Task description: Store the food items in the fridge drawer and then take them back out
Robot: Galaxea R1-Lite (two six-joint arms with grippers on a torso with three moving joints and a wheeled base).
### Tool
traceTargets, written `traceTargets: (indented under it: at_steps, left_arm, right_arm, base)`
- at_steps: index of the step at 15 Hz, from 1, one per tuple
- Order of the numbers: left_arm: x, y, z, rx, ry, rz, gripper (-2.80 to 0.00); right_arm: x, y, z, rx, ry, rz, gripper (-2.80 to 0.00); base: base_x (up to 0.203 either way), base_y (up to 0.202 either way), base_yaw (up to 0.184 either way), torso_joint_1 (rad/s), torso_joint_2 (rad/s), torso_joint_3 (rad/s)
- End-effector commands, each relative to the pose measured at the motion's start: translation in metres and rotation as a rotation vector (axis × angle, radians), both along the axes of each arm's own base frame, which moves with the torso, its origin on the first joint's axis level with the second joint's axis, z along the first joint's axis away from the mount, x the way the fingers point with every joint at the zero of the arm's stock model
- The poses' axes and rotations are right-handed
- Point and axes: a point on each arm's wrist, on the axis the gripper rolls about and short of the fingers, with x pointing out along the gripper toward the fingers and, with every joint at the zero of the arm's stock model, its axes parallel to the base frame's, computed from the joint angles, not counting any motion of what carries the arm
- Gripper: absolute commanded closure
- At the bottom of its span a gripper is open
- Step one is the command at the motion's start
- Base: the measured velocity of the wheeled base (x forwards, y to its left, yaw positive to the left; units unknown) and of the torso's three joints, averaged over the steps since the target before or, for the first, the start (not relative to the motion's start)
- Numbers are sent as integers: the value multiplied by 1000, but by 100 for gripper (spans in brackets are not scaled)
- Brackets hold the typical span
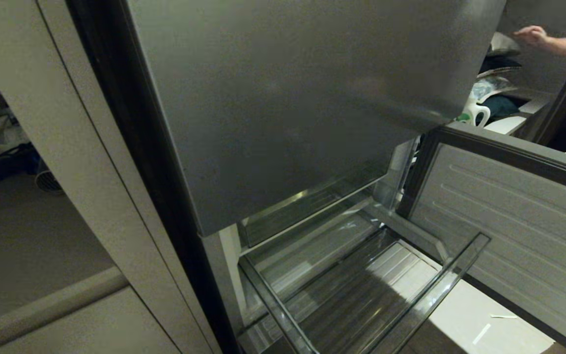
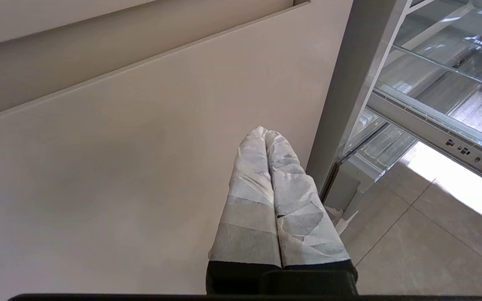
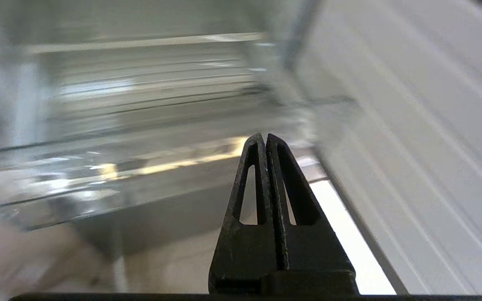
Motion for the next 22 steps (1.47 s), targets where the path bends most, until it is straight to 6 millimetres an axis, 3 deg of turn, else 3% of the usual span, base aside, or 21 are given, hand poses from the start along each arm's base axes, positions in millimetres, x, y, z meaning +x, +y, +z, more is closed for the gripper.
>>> traceTargets:
  at_steps: [1, 3, 5, 9, 13, 16, 17, 22]
  left_arm:
    - [0, 0, 0, 0, 3, 0, 0]
    - [0, 0, 0, 0, 3, 0, 0]
    - [0, 0, 0, 0, 3, 0, 0]
    - [0, 0, 0, 0, 3, 0, 0]
    - [0, 0, 0, 0, 3, 0, 0]
    - [0, 0, 0, 0, 3, 0, 0]
    - [0, 0, 0, 0, 3, 0, 0]
    - [0, 0, 0, 0, 3, 0, 0]
  right_arm:
    - [-28, -10, -24, 21, -116, -161, 0]
    - [-27, -11, -60, 5, -85, -272, 0]
    - [-27, -12, -76, 43, -45, -302, 0]
    - [-32, -12, -79, 54, 119, -280, 0]
    - [-33, -11, -79, -2, 115, -425, 0]
    - [-32, -7, -88, 6, 112, -236, 0]
    - [-33, -6, -92, 2, 95, -173, 0]
    - [-52, -7, -94, 66, -170, -188, 0]
  base:
    - [0, 0, 0, 0, 0, 0]
    - [0, 0, 0, 0, 0, 0]
    - [0, 0, 0, 0, 0, 0]
    - [0, 0, 0, 0, 0, 0]
    - [0, 0, 0, 0, 0, 0]
    - [0, 0, 0, 0, 0, 0]
    - [0, 0, 0, 0, 0, 0]
    - [0, 0, 0, 0, 0, 0]
